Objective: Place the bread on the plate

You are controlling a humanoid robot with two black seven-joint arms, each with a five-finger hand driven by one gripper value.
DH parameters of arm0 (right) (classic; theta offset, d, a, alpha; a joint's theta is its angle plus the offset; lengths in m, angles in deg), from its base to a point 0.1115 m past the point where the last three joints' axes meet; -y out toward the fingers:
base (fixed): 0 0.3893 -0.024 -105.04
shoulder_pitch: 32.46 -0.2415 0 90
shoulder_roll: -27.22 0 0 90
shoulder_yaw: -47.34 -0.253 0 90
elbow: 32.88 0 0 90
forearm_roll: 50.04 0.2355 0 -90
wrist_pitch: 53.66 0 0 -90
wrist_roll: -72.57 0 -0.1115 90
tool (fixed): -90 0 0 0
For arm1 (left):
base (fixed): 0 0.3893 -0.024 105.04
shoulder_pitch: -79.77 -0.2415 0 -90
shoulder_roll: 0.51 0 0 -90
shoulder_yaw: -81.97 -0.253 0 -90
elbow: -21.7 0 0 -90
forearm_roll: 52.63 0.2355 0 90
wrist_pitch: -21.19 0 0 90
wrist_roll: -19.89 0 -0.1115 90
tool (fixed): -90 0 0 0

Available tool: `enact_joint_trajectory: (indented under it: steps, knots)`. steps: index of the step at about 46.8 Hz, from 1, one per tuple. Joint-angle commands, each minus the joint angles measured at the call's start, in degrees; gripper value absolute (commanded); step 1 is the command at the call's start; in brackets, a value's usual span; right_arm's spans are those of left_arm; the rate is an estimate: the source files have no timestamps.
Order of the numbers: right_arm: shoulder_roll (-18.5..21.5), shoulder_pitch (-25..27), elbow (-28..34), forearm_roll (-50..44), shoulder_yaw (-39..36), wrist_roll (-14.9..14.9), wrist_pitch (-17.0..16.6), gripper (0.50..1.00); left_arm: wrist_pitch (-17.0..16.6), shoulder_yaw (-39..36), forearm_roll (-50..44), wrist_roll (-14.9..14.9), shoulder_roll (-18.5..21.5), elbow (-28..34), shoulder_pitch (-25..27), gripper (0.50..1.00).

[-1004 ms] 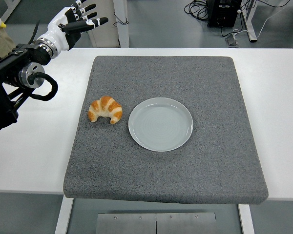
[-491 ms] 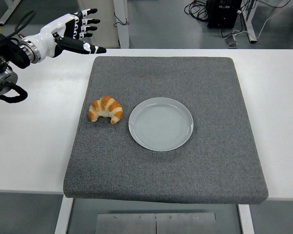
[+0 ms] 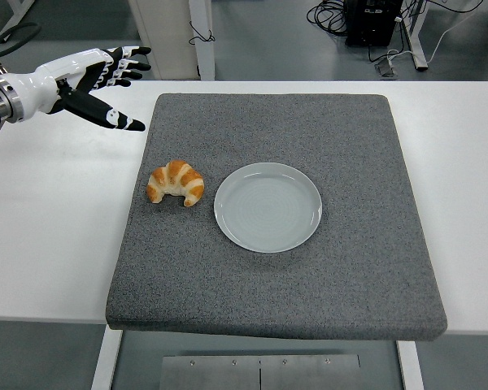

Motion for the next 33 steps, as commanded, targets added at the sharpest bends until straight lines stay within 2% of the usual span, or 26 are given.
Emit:
enact_joint_trajectory:
  steps: [1, 19, 33]
  knots:
    - [0.0, 0.0, 0.0, 0.0, 0.0, 0.0, 0.0, 1.0, 0.7, -0.1, 2.1, 0.1, 0.2, 0.3, -0.7, 0.969]
    - [0.0, 0.0, 0.0, 0.0, 0.0, 0.0, 0.0, 1.0, 0.9, 0.1, 16.1, 0.6, -0.3, 1.2, -5.7, 0.968]
    - [0.0, 0.0, 0.0, 0.0, 0.0, 0.0, 0.0, 1.0, -2.7, -0.1, 19.5, 1.3, -4.8, 0.8, -7.8, 0.968]
